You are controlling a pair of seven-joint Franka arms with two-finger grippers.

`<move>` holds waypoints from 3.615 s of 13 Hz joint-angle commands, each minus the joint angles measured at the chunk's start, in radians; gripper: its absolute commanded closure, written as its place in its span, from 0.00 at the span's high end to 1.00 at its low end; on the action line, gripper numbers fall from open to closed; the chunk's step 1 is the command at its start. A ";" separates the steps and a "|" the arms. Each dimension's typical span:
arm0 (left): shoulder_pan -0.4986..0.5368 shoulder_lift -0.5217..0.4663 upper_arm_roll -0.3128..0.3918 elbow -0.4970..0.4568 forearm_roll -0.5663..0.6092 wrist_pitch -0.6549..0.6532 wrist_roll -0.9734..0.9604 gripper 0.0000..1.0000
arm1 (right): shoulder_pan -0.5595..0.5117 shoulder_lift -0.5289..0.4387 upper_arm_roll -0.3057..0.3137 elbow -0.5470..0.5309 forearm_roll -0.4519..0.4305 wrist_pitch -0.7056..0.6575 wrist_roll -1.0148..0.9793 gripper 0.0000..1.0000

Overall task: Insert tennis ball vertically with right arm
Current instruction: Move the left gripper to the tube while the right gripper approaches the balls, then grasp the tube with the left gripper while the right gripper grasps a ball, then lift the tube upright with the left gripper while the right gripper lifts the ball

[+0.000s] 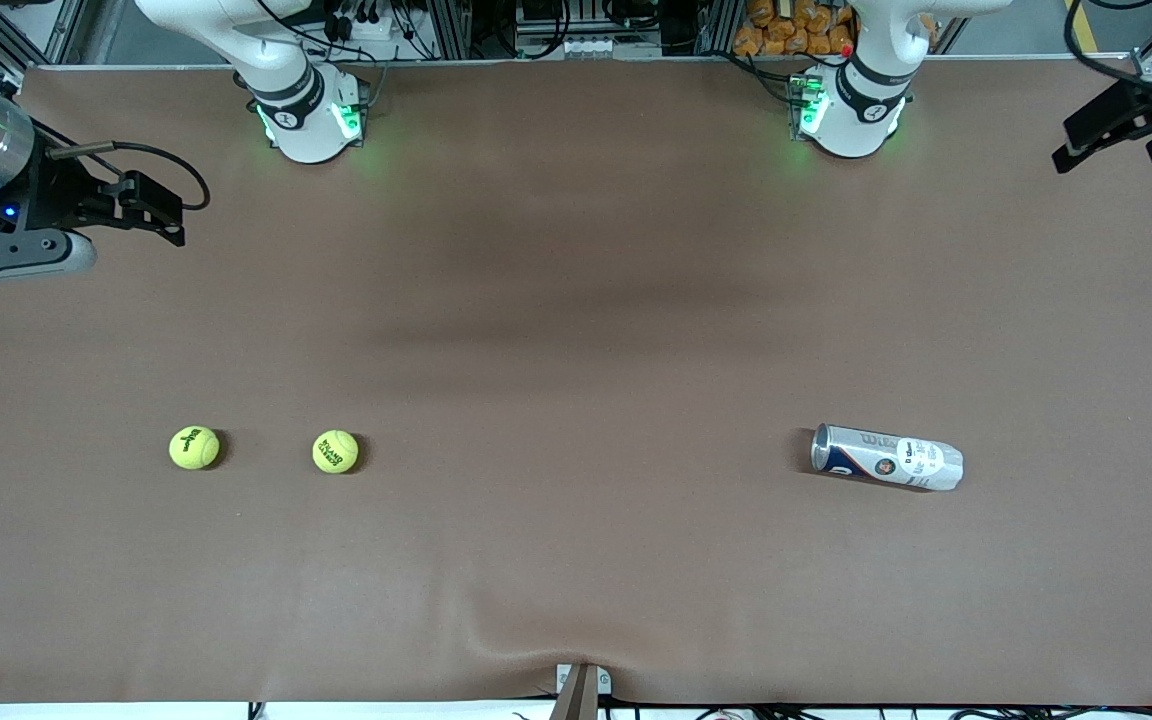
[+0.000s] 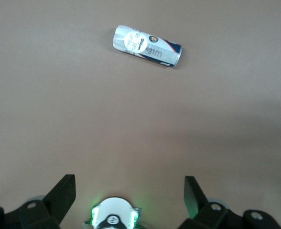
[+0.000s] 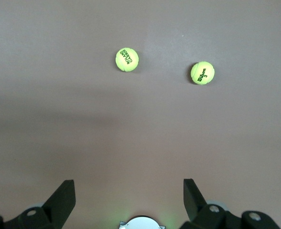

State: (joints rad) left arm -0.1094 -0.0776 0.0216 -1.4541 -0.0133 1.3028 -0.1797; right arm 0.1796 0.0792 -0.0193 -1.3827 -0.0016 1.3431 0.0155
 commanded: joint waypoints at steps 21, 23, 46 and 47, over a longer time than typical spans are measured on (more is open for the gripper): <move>-0.115 0.637 -0.034 -0.043 0.378 0.494 1.046 1.00 | 0.050 -0.009 -0.126 -0.481 0.150 0.534 0.009 1.00; -0.119 0.683 -0.035 -0.066 0.429 0.602 1.113 1.00 | 0.080 0.020 -0.126 -0.522 0.150 0.624 0.009 1.00; -0.115 0.832 -0.032 -0.189 0.562 0.964 1.160 1.00 | 0.159 0.513 -0.126 -0.518 0.233 1.268 0.011 1.00; -0.115 0.832 -0.034 -0.189 0.562 0.964 1.158 0.95 | 0.159 0.513 -0.126 -0.518 0.242 1.271 0.011 1.00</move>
State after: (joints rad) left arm -0.2277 0.7552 -0.0088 -1.6204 0.5273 2.2350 0.9840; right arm 0.3259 0.5757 -0.1389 -1.9212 0.1993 2.6093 0.0277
